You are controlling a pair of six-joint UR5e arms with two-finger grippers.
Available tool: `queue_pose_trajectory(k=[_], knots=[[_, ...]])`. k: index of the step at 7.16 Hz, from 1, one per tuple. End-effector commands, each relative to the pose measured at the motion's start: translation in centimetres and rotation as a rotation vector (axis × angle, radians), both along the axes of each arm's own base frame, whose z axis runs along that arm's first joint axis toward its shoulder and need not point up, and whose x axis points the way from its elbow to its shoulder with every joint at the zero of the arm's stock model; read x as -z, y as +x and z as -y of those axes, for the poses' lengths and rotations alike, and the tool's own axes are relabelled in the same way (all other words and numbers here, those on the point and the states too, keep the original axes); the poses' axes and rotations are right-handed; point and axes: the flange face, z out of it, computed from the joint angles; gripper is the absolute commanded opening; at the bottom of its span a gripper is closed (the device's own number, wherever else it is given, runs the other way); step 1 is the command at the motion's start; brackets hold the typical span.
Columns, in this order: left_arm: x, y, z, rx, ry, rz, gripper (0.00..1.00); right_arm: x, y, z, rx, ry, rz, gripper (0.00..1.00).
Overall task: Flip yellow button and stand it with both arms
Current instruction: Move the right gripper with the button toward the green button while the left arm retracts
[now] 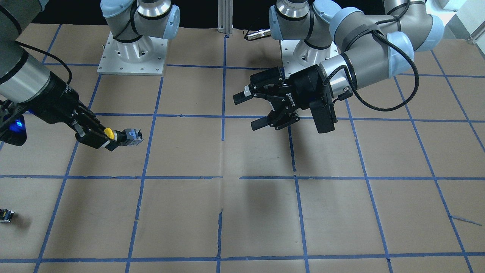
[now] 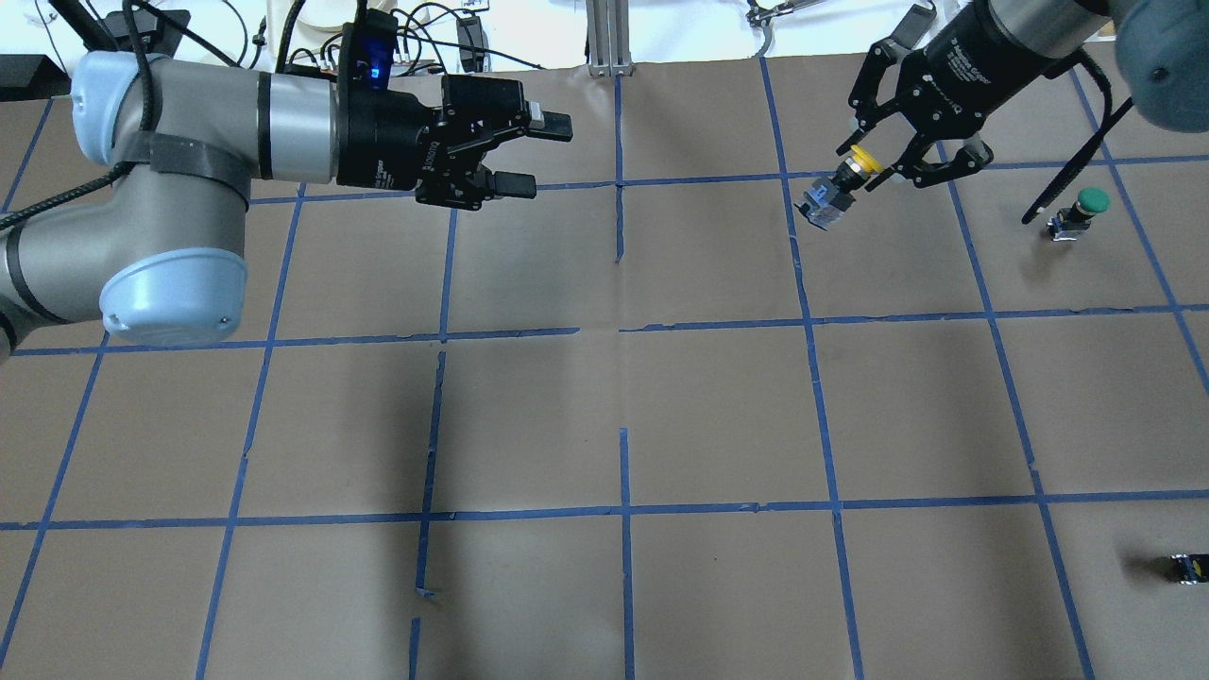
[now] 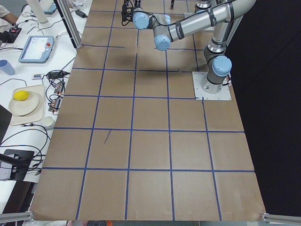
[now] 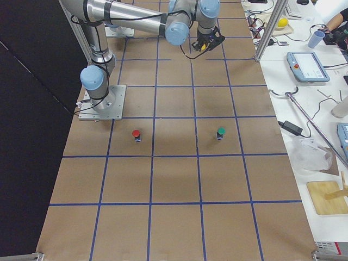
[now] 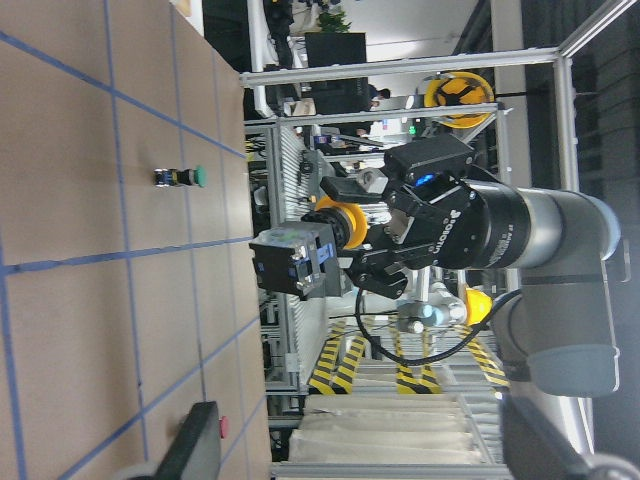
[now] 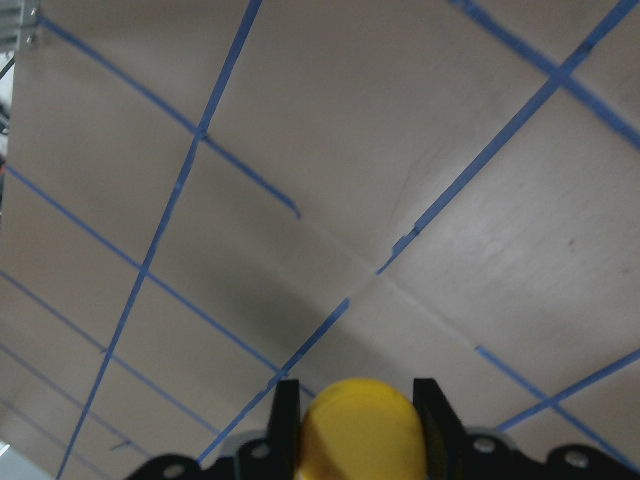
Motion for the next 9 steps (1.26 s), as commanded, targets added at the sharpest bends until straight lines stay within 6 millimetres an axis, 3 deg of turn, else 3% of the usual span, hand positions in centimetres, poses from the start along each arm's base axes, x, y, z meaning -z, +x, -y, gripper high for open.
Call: queue_pose_trajectory(k=[1, 2, 3, 5, 6, 7, 8, 9], knots=[[-2.4, -2.5, -0.1, 0.021, 0.029, 0.339, 1.0, 4.1, -4.8, -1.6, 0.047, 0.117, -0.216, 0.04], [-4.5, -2.0, 0.0, 0.024, 0.106, 0.48, 1.0, 6.3, -8.7, -2.4, 0.177, 0.193, -0.309, 0.04], [-7.3, -1.1, -0.4, 0.04, 0.193, 0.589, 1.0, 6.9, -11.1, -2.7, 0.219, 0.183, -0.371, 0.04], [-10.1, 1.8, -0.4, 0.003, 0.194, 0.857, 1.0, 10.1, -12.6, -3.8, 0.205, 0.133, -0.555, 0.04], [-9.8, 3.3, -0.2, -0.011, 0.192, 0.984, 1.0, 12.0, -13.0, -4.6, 0.166, 0.062, -0.624, 0.04], [-8.3, 4.0, 0.4, 0.052, 0.178, 1.044, 1.0, 13.8, -12.9, -5.5, 0.124, -0.039, -0.669, 0.04], [-4.8, 3.8, 2.5, 0.153, 0.18, 1.054, 1.0, 14.9, -12.7, -6.4, 0.101, -0.102, -0.698, 0.04], [-3.7, 3.7, 3.3, 0.151, 0.178, 1.053, 1.0, 15.4, -13.0, -6.7, 0.075, -0.113, -0.707, 0.05]])
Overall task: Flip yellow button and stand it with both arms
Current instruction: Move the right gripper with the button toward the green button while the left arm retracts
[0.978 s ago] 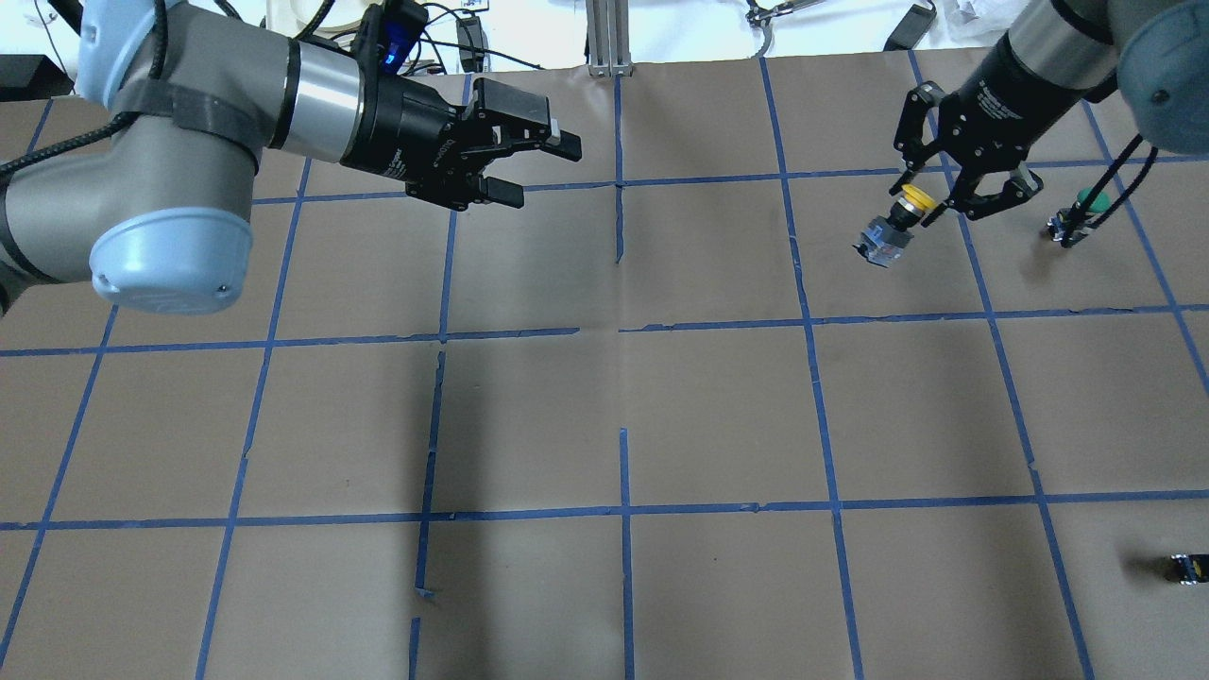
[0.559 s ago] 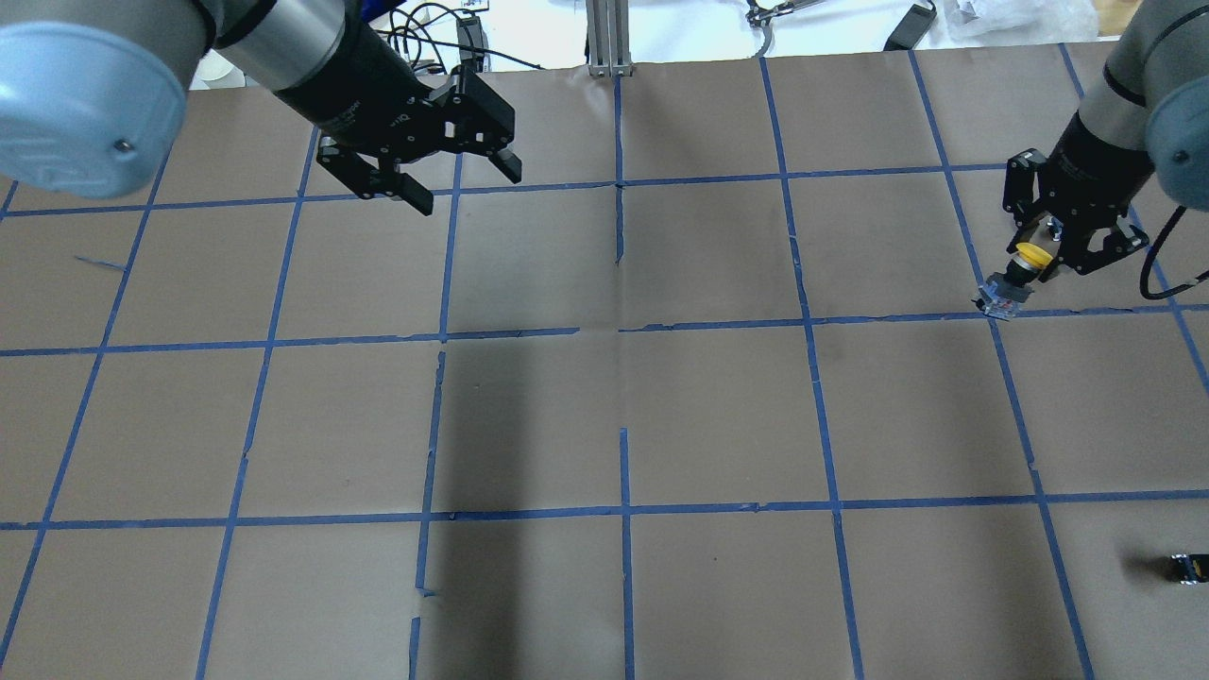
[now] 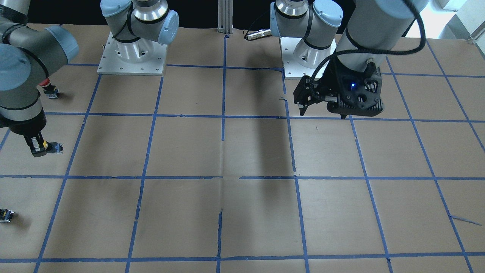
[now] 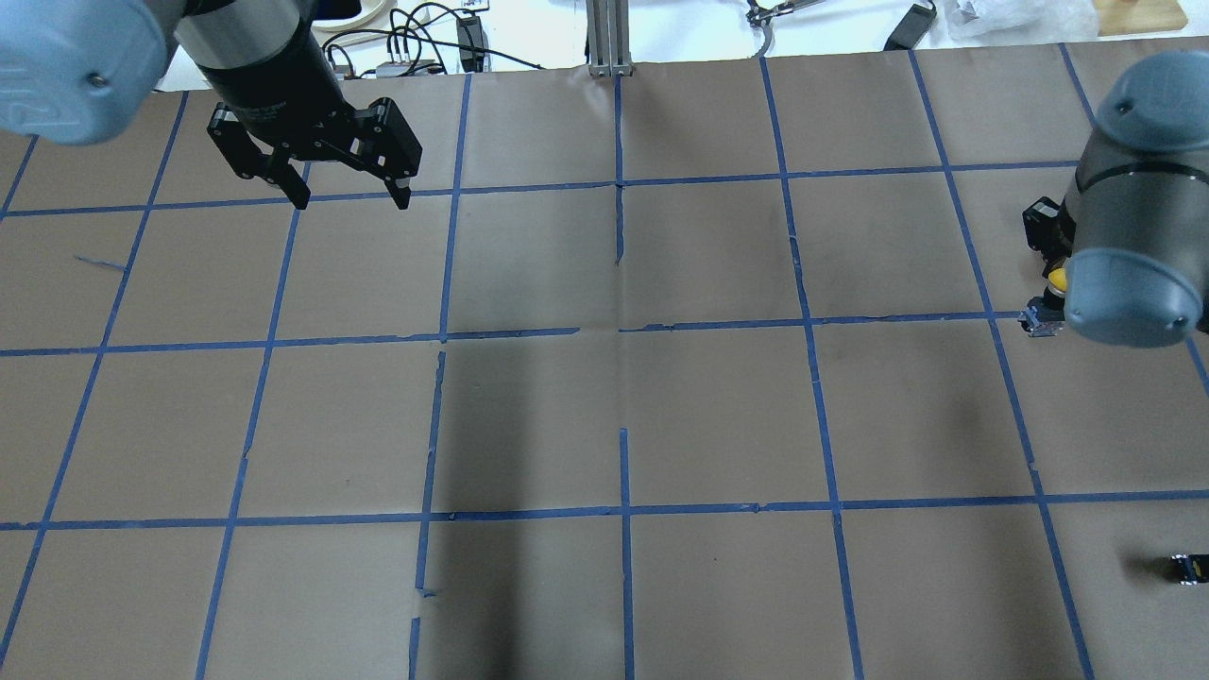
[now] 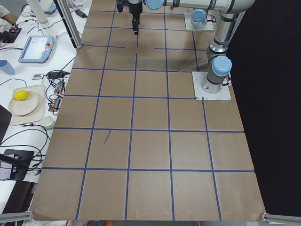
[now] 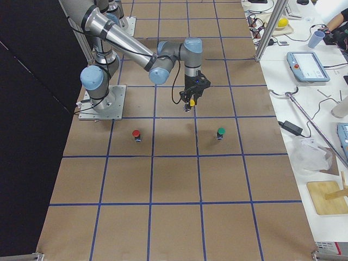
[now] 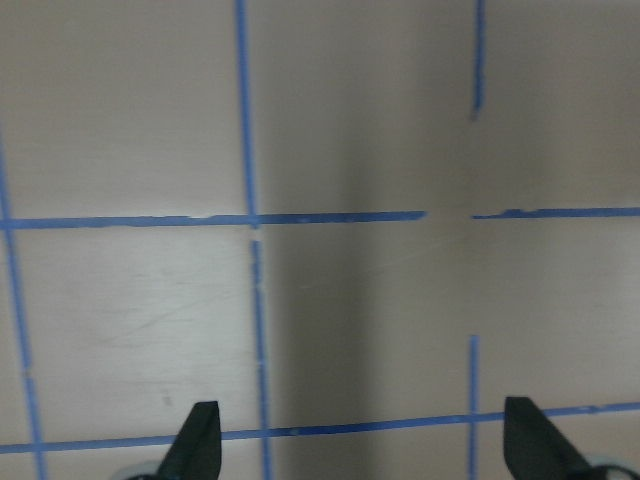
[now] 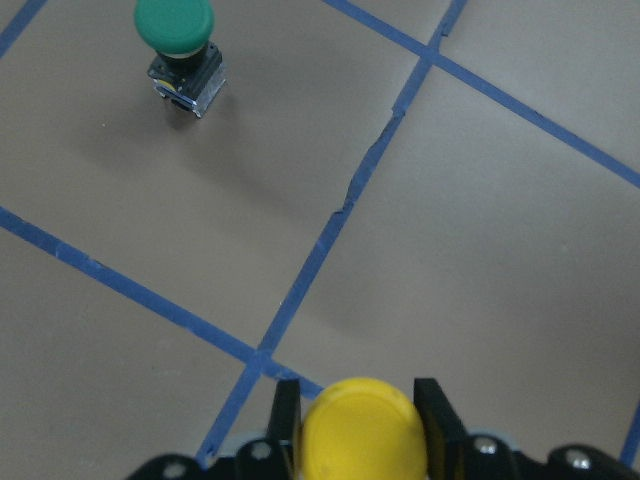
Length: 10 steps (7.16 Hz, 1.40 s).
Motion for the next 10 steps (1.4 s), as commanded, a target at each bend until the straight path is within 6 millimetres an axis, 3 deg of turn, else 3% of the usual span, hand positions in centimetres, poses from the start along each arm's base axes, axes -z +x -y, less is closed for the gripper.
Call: queue_pose_trajectory(k=[1, 2, 3, 5, 7, 10], knots=[[1.9, 0.0, 1.2, 0.039, 0.009, 0.016, 1.0, 1.3, -1.9, -1.1, -0.016, -0.024, -0.06, 0.05], [2.0, 0.0, 1.0, 0.028, 0.014, 0.003, 1.0, 2.0, -4.1, -1.1, -0.014, 0.003, -0.084, 0.06], [-0.1, 0.2, 0.1, 0.018, -0.023, -0.008, 1.0, 2.3, -5.5, -0.9, -0.023, -0.016, -0.12, 0.06], [-1.2, 1.9, -0.8, -0.027, -0.046, -0.049, 1.0, 4.3, -6.2, -1.4, 0.001, 0.034, -0.169, 0.06], [-0.9, 2.0, -0.9, -0.079, -0.04, -0.049, 1.0, 4.8, -6.5, -1.2, -0.001, 0.028, -0.178, 0.08], [-0.7, 2.2, -1.0, -0.084, -0.036, -0.047, 1.0, 6.0, -8.5, -1.7, 0.044, 0.051, -0.17, 0.1]])
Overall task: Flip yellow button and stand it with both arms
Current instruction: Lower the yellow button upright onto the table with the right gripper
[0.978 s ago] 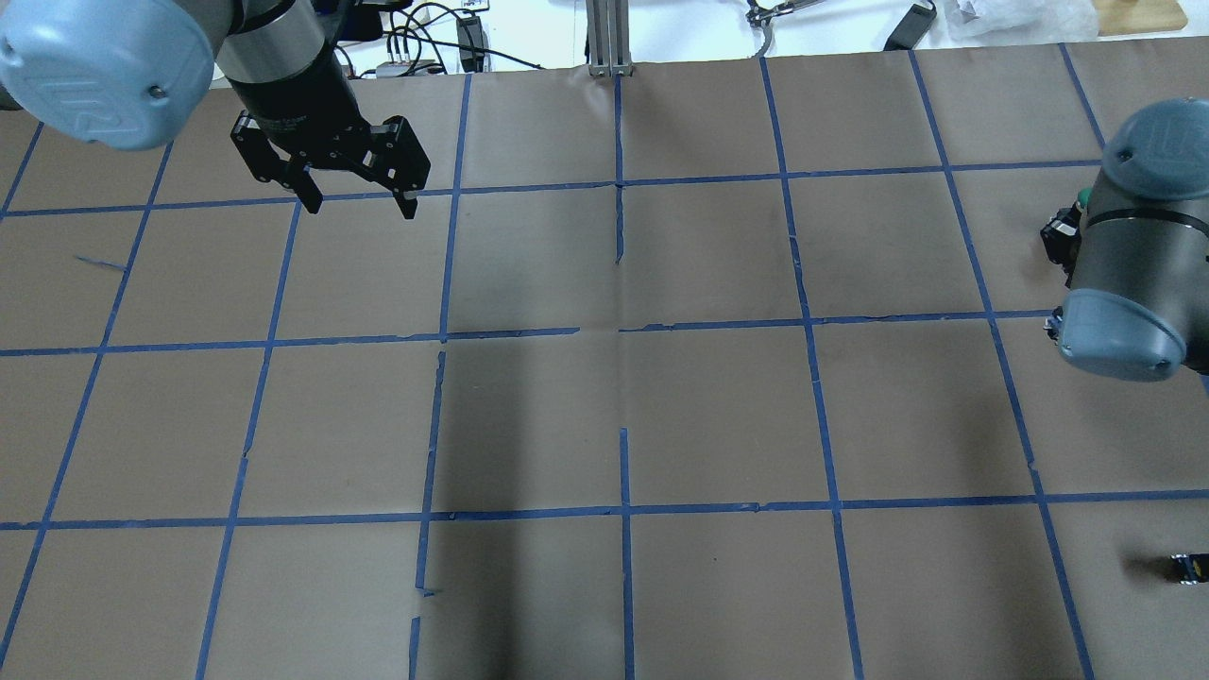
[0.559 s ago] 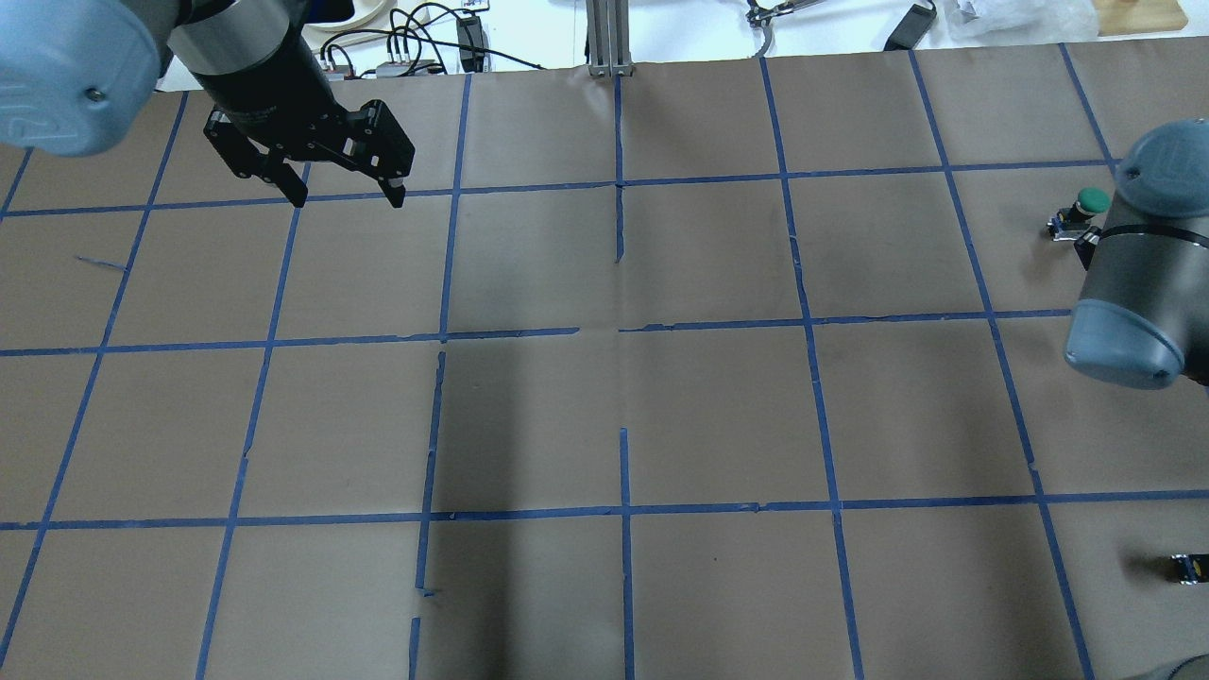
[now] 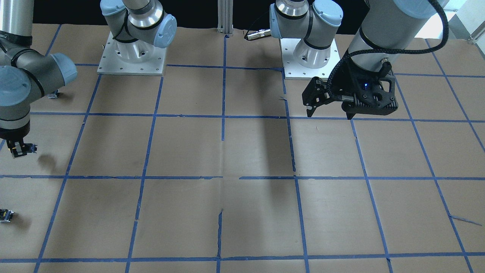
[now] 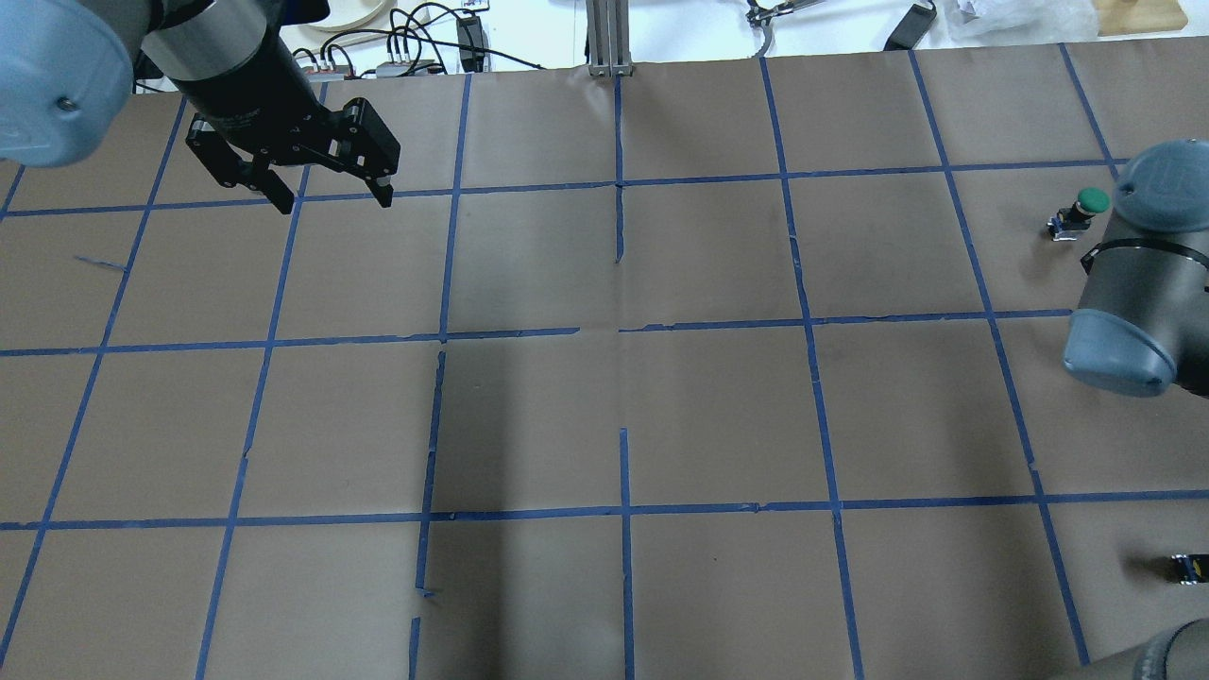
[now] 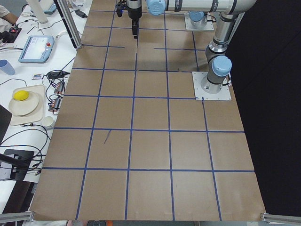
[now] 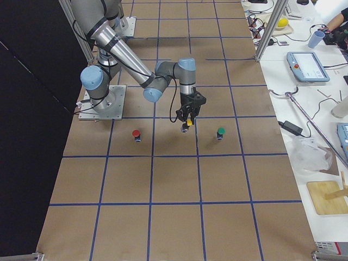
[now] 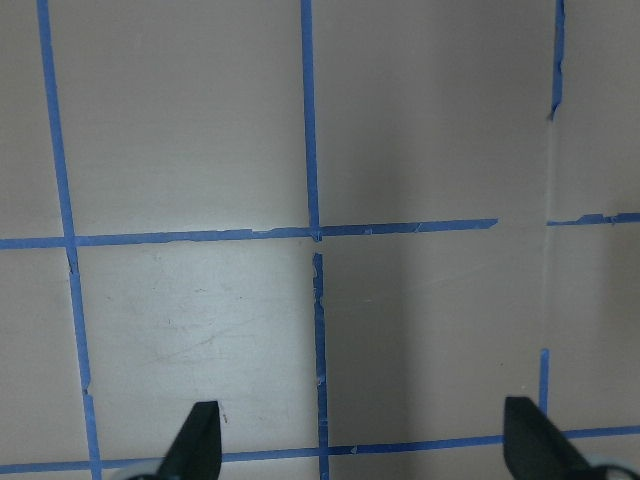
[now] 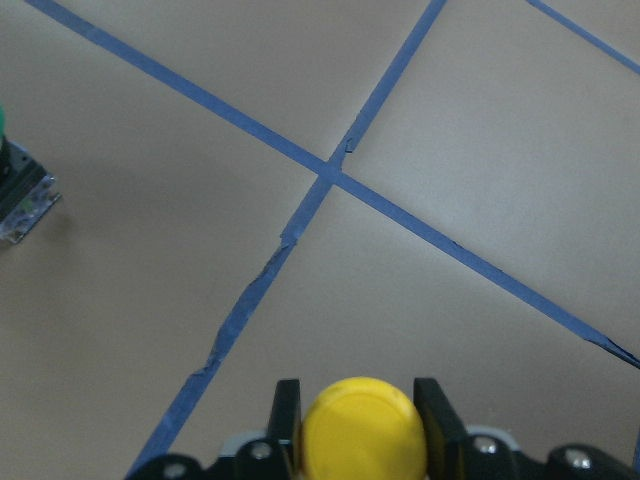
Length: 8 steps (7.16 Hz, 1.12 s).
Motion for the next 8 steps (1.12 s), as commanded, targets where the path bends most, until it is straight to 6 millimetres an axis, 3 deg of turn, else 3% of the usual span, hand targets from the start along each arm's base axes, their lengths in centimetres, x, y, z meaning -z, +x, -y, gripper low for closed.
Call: queue_pose_trajectory(k=[1, 7, 8], knots=[[0.0, 0.0, 0.0, -0.004, 0.001, 0.0, 1.0, 0.3, -0.7, -0.2, 0.014, 0.01, 0.0, 0.12], [0.0, 0.1, 0.0, -0.004, 0.001, 0.002, 1.0, 1.5, -0.6, -0.5, 0.011, 0.042, 0.015, 0.22], [0.0, 0.1, 0.0, -0.004, 0.001, 0.002, 1.0, 1.5, -0.6, -0.6, 0.01, 0.043, 0.014, 0.34]])
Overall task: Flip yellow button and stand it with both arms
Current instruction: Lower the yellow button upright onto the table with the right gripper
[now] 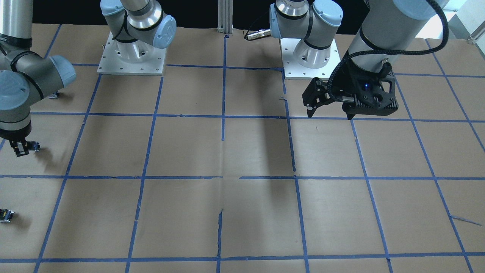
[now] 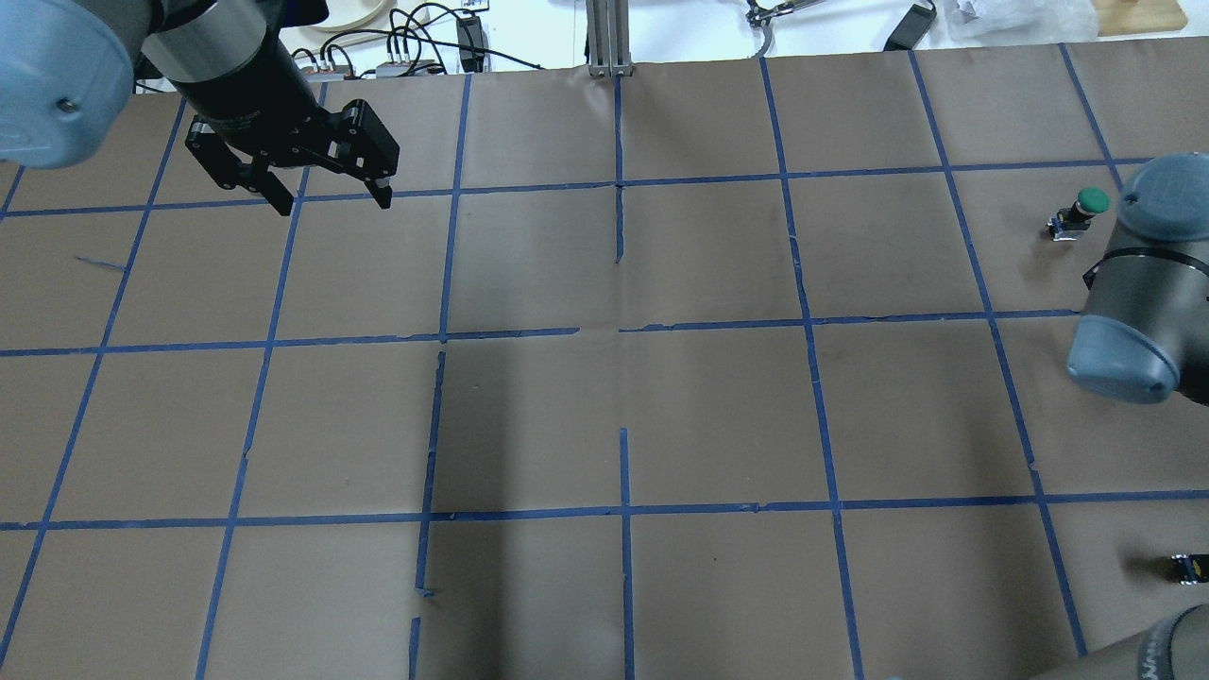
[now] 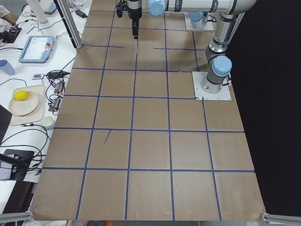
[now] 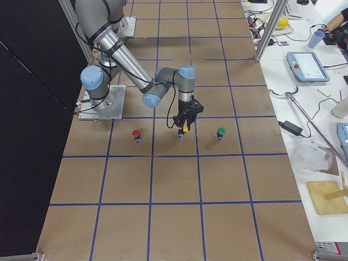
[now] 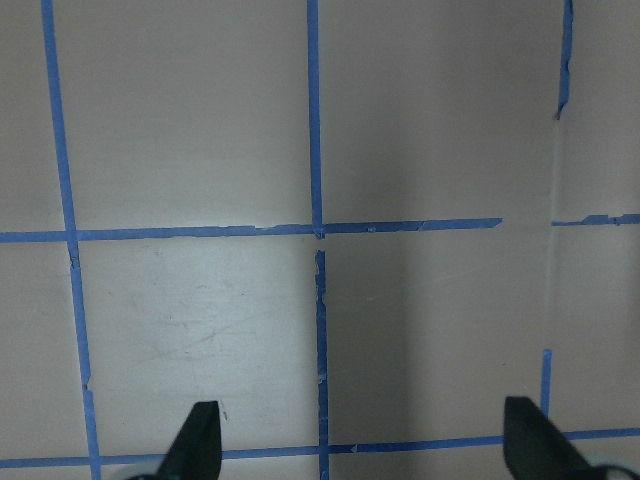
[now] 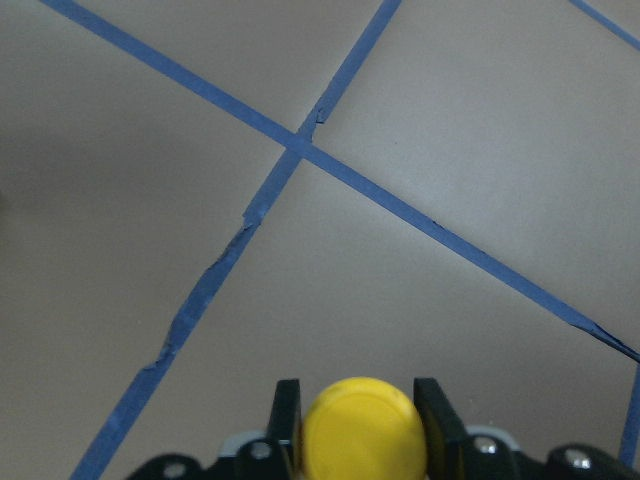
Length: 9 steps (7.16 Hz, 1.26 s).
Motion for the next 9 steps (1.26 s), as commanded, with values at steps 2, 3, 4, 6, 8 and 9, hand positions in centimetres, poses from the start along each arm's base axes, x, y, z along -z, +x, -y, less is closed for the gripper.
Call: queue_pose_trajectory(k=[2, 3, 4, 6, 8, 9], knots=[[0.0, 0.0, 0.0, 0.0, 0.0, 0.0, 1.0, 0.2, -0.2, -0.1, 0.003, 0.005, 0.002, 0.54], [0.0, 0.0, 0.0, 0.0, 0.0, -0.001, 1.0, 0.6, -0.3, -0.5, 0.008, 0.015, 0.007, 0.54], [0.1, 0.0, 0.0, 0.0, 0.001, -0.001, 1.0, 0.7, -0.3, -0.6, 0.008, 0.017, 0.008, 0.58], [0.1, 0.0, 0.0, 0.0, 0.001, -0.001, 1.0, 0.5, -0.5, -0.8, 0.013, 0.016, 0.006, 0.65], [0.1, 0.0, 0.0, 0.0, 0.001, -0.001, 1.0, -0.8, -0.7, -0.8, -0.002, 0.017, -0.027, 0.88], [0.1, 0.0, 0.0, 0.0, 0.001, -0.001, 1.0, -2.4, -0.6, -0.9, -0.038, 0.012, -0.042, 0.97]])
